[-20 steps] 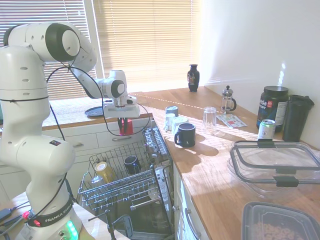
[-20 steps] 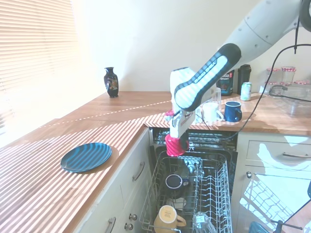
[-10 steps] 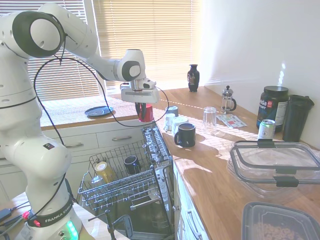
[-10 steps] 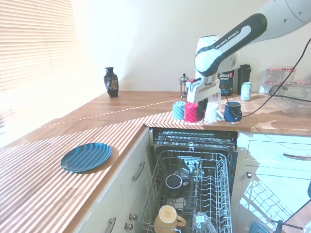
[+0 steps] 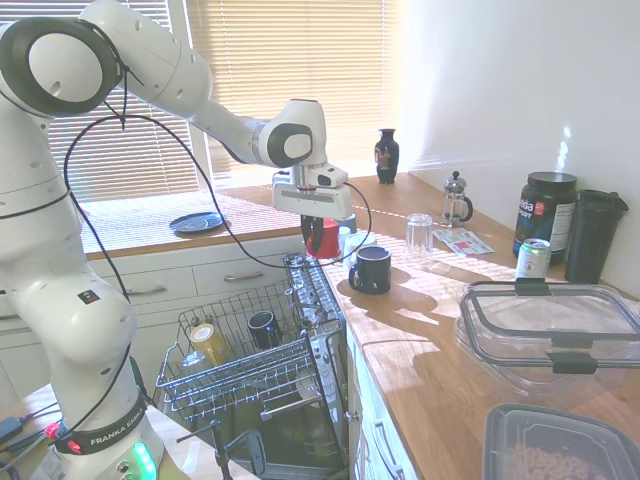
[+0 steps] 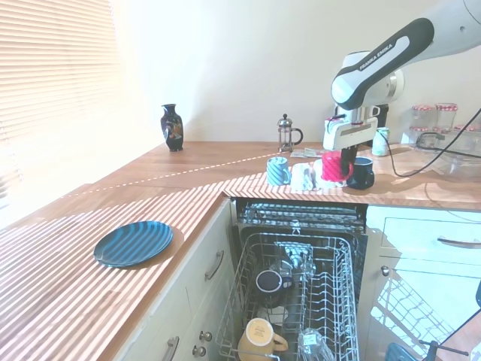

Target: Remove a mug cup out of the dishwasher

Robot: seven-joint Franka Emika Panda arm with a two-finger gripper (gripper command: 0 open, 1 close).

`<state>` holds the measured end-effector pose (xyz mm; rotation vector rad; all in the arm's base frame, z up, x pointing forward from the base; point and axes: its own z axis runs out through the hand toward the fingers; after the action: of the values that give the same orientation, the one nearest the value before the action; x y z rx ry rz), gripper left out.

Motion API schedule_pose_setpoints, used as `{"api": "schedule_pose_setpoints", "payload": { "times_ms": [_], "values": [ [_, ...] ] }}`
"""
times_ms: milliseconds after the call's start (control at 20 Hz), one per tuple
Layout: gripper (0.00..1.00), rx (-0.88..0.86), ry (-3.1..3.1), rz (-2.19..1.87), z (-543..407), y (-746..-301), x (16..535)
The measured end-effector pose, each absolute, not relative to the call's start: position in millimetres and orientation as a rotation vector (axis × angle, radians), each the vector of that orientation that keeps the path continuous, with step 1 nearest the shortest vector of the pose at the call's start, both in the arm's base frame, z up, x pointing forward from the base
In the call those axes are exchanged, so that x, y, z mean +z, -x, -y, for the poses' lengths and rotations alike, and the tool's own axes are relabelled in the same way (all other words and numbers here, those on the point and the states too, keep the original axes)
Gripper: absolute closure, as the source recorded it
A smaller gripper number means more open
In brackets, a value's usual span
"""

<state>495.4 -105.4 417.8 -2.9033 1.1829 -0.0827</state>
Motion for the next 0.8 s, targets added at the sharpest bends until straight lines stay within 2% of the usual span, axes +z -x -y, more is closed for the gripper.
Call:
{"api": "schedule_pose_setpoints", "payload": {
  "times_ms": [250,800],
  "values": [
    [1.0,-0.086,2.908,-1.182,108.8,-504.3,398.8],
    [1.0,-0.059,2.938,-1.162,98.3,-571.7,380.1]
  ]
}}
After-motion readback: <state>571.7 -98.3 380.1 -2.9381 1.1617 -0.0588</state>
